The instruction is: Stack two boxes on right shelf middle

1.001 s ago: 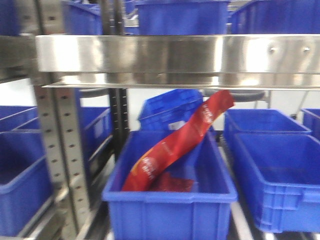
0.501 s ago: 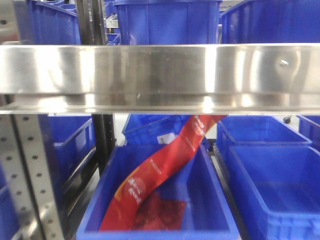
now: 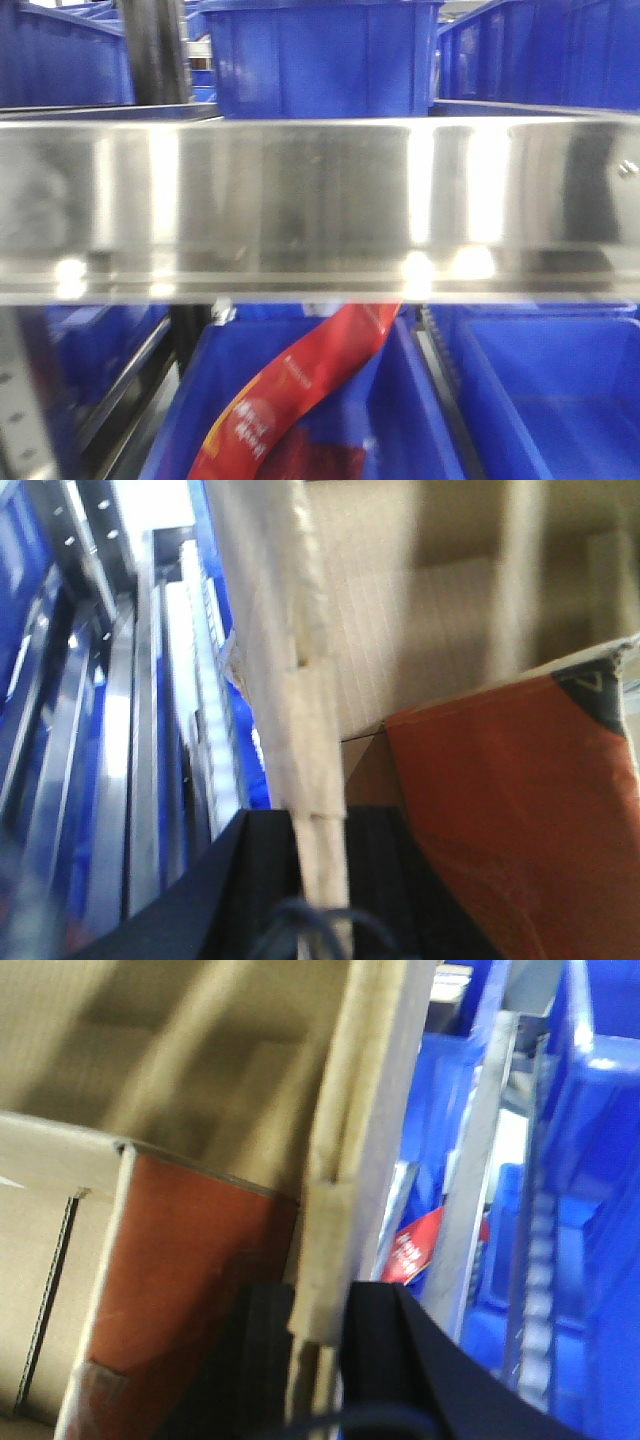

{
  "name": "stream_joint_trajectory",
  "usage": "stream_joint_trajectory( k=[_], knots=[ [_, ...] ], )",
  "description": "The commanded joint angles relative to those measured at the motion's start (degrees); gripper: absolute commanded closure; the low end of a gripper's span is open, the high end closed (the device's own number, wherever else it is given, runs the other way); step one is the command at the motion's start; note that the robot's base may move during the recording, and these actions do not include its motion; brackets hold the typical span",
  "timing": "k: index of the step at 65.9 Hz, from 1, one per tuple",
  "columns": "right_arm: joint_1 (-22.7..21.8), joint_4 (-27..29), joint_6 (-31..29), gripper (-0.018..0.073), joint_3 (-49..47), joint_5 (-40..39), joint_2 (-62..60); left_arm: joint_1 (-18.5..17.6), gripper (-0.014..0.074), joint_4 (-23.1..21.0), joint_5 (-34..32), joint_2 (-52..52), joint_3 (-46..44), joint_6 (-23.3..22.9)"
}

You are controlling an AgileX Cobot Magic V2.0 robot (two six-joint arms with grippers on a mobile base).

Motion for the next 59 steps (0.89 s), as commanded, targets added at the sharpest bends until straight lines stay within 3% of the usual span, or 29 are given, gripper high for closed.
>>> stream_joint_trajectory(
  k=[1,59],
  knots=[
    [-0.54,-1.57,-1.03,0.0712,-0.41,-2.31,-0.75,0.36,0.0708,2.93,-2.24,-0.63,-0.73,0.36],
    [-0.54,-1.57,-1.03,0.0712,-0.41,-2.31,-0.75,0.36,0.0708,2.93,-2.24,-0.63,-0.73,0.36]
  ],
)
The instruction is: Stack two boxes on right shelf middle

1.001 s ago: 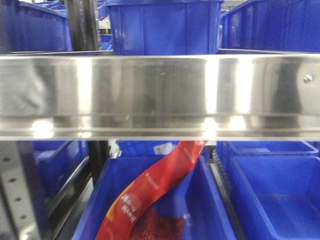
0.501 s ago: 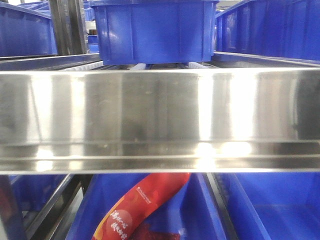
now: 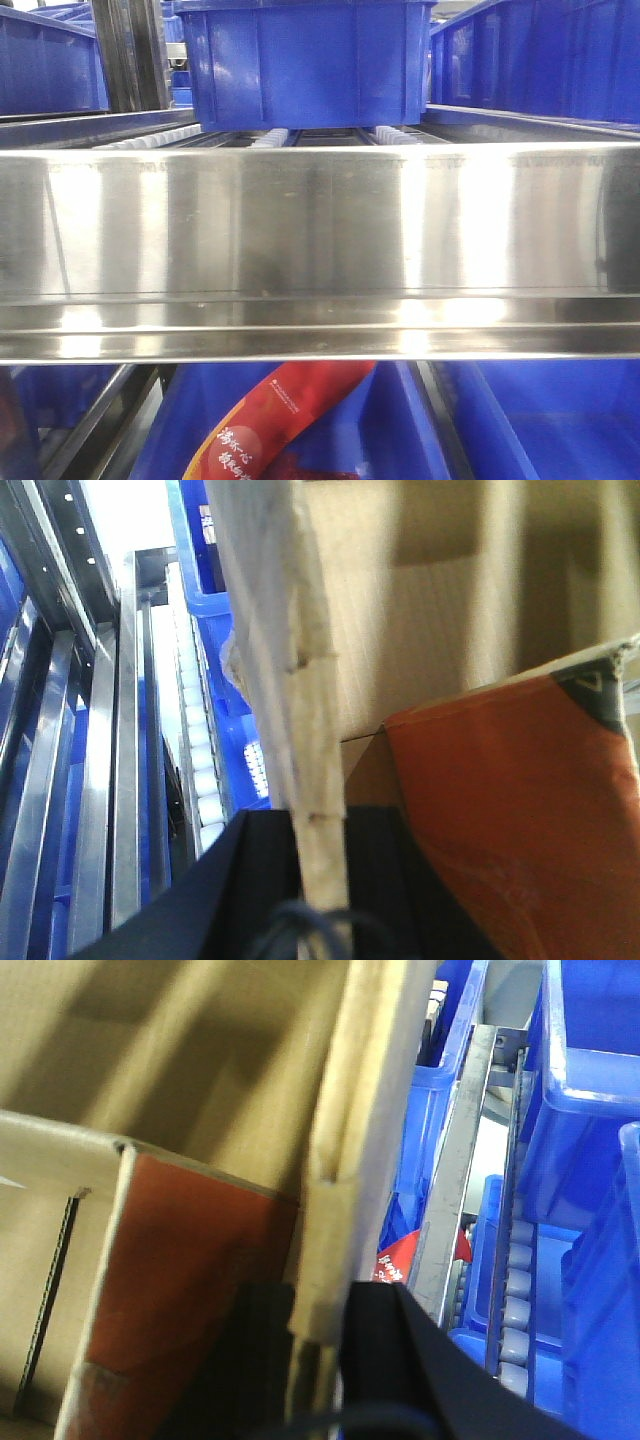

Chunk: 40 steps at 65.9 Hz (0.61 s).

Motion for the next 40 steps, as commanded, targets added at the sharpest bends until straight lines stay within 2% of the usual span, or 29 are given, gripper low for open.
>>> stream_joint_trajectory(
  k=[1,40],
  knots=[
    [-0.54,-1.57,-1.03,0.0712,-0.41,-2.31,-0.75,0.36,0.0708,2.93,-2.24,-0.63,-0.73,0.36],
    [-0.54,-1.57,-1.03,0.0712,-0.41,-2.81,-0.75,0.36,0.0708,2.93,-2.24,-0.63,-0.73,0.36]
  ],
)
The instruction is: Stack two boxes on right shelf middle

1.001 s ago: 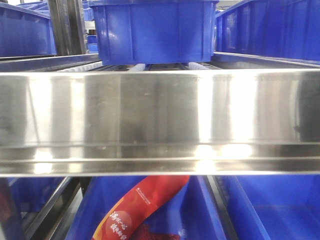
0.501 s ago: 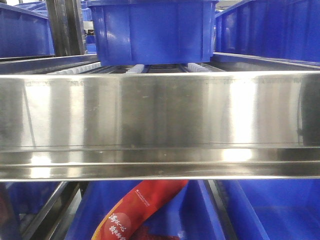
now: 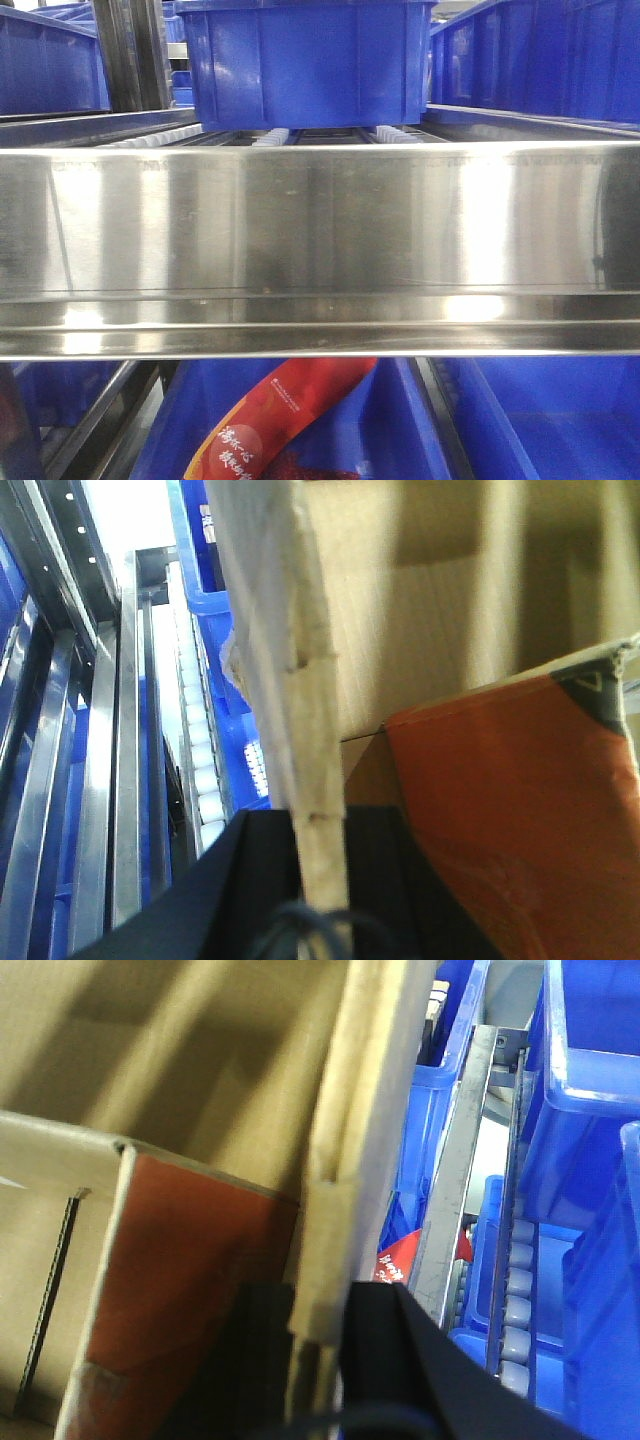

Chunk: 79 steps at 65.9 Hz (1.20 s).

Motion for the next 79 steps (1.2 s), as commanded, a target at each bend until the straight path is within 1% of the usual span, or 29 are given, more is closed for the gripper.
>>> stream_joint_trajectory(
  k=[1,5,8,14,18,24,33,48,51,54,57,59,61,62,63,68,69,70,73,74,75,76,79],
  knots=[
    [-0.54,-1.57,-1.03,0.0712,-0.41,-2.70,-0.75,0.36,0.0708,2.93,-2.24,-0.63,-0.73,0.36],
    [-0.54,-1.57,-1.03,0.0712,-0.41,-2.53,-0.75,0.36,0.0708,2.93,-1.43,-0.63,-0.73,0.36],
    [-0.54,-1.29,-1.03,0.0712,-0.41,-1.71,-0.75,0.36,0.0708,2.70,1.00,-0.63,-0.73,0.36],
    [-0.54,1.71,-1.03,0.0712,-0.41,1.86,-0.54,0.36,0.0708,2.70,6.75,-0.63,-0.70,0.36],
    [-0.54,3.35,-1.03,0.0712,-0.41,4.33,0.22,0.36,0.0708,2.80,9.03,-0.58,-0.02,0.36],
    [-0.54,3.36,-1.03,0.0712,-0.41,6.99,1.96,0.36,0.0708,3.13,9.20,-0.18,1.80,0.36],
    [-0.54,3.36,-1.03,0.0712,-0.41,9.72,5.45,0.36,0.0708,5.08,9.20,1.88,5.44,0.36],
    [-0.54,3.36,-1.03,0.0711,-0.41,10.79,10.80,0.36,0.0708,5.29,9.20,6.87,6.68,0.36],
    [-0.54,3.36,-1.03,0.0698,-0.41,10.79,11.29,0.36,0.0705,5.17,9.20,7.33,6.68,0.36],
    [-0.54,3.36,-1.03,0.0651,-0.41,10.79,11.53,0.36,0.0690,5.05,9.20,7.60,6.68,0.36],
    [-0.54,3.36,-1.03,0.0594,-0.41,10.79,11.63,0.36,0.0647,4.93,9.20,7.60,6.68,0.36],
    [-0.54,3.36,-1.03,0.0518,-0.41,10.79,11.63,0.36,0.0605,4.82,9.20,7.60,6.68,0.36],
    [-0.54,3.36,-1.03,0.0445,-0.41,10.79,11.63,0.36,0.0536,4.82,9.20,7.60,6.57,0.36],
    [-0.54,3.36,-1.03,0.0425,-0.41,10.79,11.63,0.36,0.0520,4.82,9.20,7.60,6.57,0.36],
    [-0.54,3.36,-1.03,0.0364,-0.41,10.79,11.63,0.36,0.0487,4.82,9.20,7.60,6.57,0.36],
    [-0.54,3.36,-1.03,0.0160,-0.41,10.79,11.63,0.36,0.0270,4.59,9.20,7.60,6.57,0.26],
    [-0.54,3.36,-1.03,0.0123,-0.41,10.79,11.63,0.36,0.0248,4.59,9.20,7.60,6.57,0.14],
    [-0.54,3.36,-1.03,0.0090,-0.41,10.79,11.63,0.36,0.0181,4.59,9.20,7.60,6.57,0.04],
    [-0.54,3.36,-1.03,0.0006,-0.41,10.79,11.63,0.36,0.0049,4.59,9.20,7.60,6.57,0.04],
    [-0.54,3.36,-1.03,-0.0014,-0.41,10.79,11.63,0.36,0.0008,4.59,9.20,7.60,6.57,0.04],
    [-0.54,3.36,-1.03,-0.0016,-0.41,10.79,11.63,0.36,-0.0029,4.59,9.20,7.60,6.57,0.04],
    [-0.54,3.36,-1.03,-0.0013,-0.41,10.79,11.63,0.36,-0.0029,4.59,9.20,7.60,6.57,-0.13],
    [-0.54,3.36,-1.03,-0.0009,-0.41,10.79,11.51,0.36,0.0009,4.59,9.20,7.50,6.57,-0.13]
  ],
)
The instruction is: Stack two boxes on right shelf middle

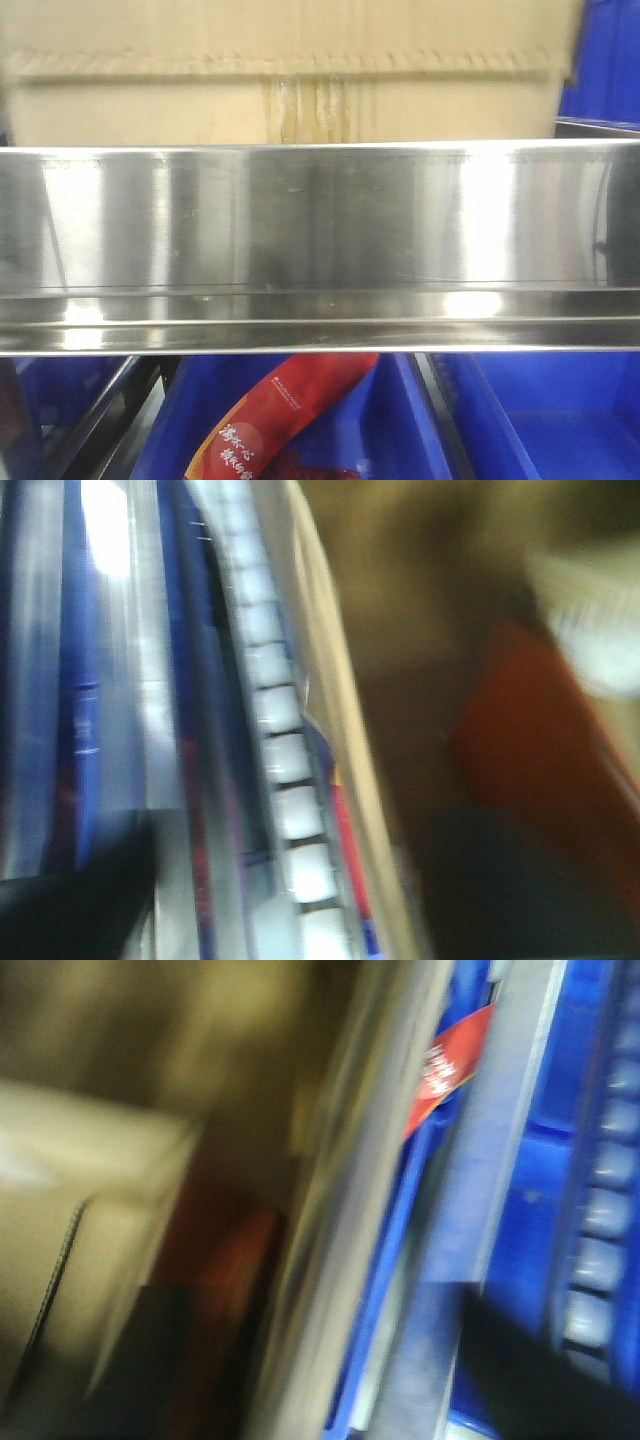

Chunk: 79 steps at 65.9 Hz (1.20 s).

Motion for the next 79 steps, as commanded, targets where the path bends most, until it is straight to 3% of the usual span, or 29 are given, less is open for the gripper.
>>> stream_joint_trajectory(
  k=[1,11,17,28,40,52,79],
  knots=[
    [-0.31,-0.19,-0.57,-0.0009,-0.51,-0.84,-0.95,0.11,0.0022,0.18,-0.51,-0.50,-0.45,-0.26],
    [-0.31,-0.19,-0.57,-0.0005,-0.51,-2.03,-2.48,0.11,0.0136,-0.40,-0.51,-1.31,-0.45,-0.26],
    [-0.31,-0.19,-0.57,0.0062,-0.51,-3.83,-4.51,0.11,0.0209,-0.82,-0.51,-2.77,-0.45,-0.26],
    [-0.31,-3.19,-0.57,0.0382,-0.16,-5.10,-9.05,0.11,0.0432,-0.82,-1.12,-8.03,1.36,-0.26],
    [-0.31,-6.83,-0.57,0.0727,7.32,-8.29,-14.53,0.11,0.0708,-0.59,-11.91,-17.95,12.45,-2.03],
    [-0.31,-7.23,-1.22,0.0717,26.61,-20.91,-23.01,0.11,0.0708,-0.58,-22.71,-28.45,29.41,-2.05],
    [-0.31,-7.23,-3.55,0.0722,68.06,-59.13,-44.58,0.11,0.0708,-0.57,-52.95,-51.22,62.16,-2.05]
  ],
)
